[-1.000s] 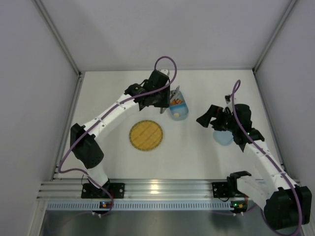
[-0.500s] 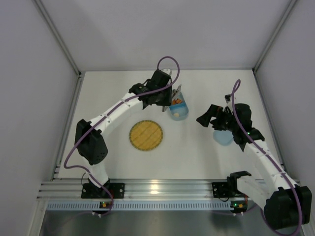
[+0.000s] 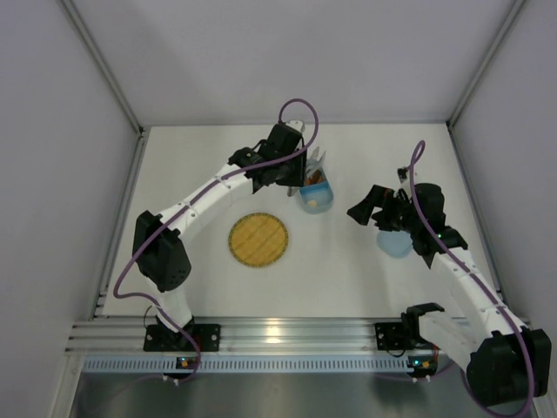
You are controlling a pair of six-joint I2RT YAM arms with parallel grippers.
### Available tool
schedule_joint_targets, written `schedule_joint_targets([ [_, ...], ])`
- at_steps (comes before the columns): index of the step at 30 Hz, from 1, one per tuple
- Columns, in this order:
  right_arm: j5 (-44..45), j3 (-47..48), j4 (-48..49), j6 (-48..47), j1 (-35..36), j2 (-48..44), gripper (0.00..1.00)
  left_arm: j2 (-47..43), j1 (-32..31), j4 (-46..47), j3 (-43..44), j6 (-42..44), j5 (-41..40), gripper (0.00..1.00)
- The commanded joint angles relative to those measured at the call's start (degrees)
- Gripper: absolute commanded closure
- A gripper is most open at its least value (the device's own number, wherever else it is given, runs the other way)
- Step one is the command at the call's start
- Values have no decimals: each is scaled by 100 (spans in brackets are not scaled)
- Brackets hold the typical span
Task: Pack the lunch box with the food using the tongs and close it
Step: Place the fake food in the packing box, then place the clamp at the center of the board.
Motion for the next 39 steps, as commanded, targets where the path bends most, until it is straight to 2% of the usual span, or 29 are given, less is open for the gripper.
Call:
schedule_joint_targets([
  [1, -70, 276, 234, -94, 74, 10, 0, -98, 24, 384, 60, 63, 3, 61],
  [7, -70, 284, 207, -94, 74, 1, 0, -203, 24, 339, 16, 28, -23, 61],
  [12, -61, 311, 190, -94, 74, -16, 1, -668, 24, 225, -309, -138, -313, 59],
  [16, -61, 320, 190, -77, 74, -17, 1, -1195, 24, 15, -765, -375, -1006, 57],
  [17, -61, 328, 190, -77, 74, -25, 0, -1362, 67, -47, -845, -428, -1391, 57],
  [19, -61, 346, 190, -59, 74, -8, 1, -1529, 225, -161, -1213, -691, -1587, 56],
  [20, -70, 346, 198, -68, 74, -16, 1, -1704, 504, -127, -1371, -797, -1527, 56],
  [25, -88, 443, 102, -94, 74, 54, 1, -2093, 1586, 1109, -2900, -1342, -815, 55],
  [27, -70, 495, 58, -85, 74, 71, 1, -1979, 2000, 1305, -3113, -1387, -849, 50],
  [32, 9, 557, -47, -85, 74, 124, 0, -1392, 2641, 2175, -3359, -1422, -929, 43],
  [36, 158, 671, -135, -77, 74, 247, 1, -890, 2862, 2422, -3254, -1519, -832, 42],
  [39, 316, 759, -241, -103, 83, 361, 0, -494, 2968, 2493, -3096, -1527, -771, 37],
])
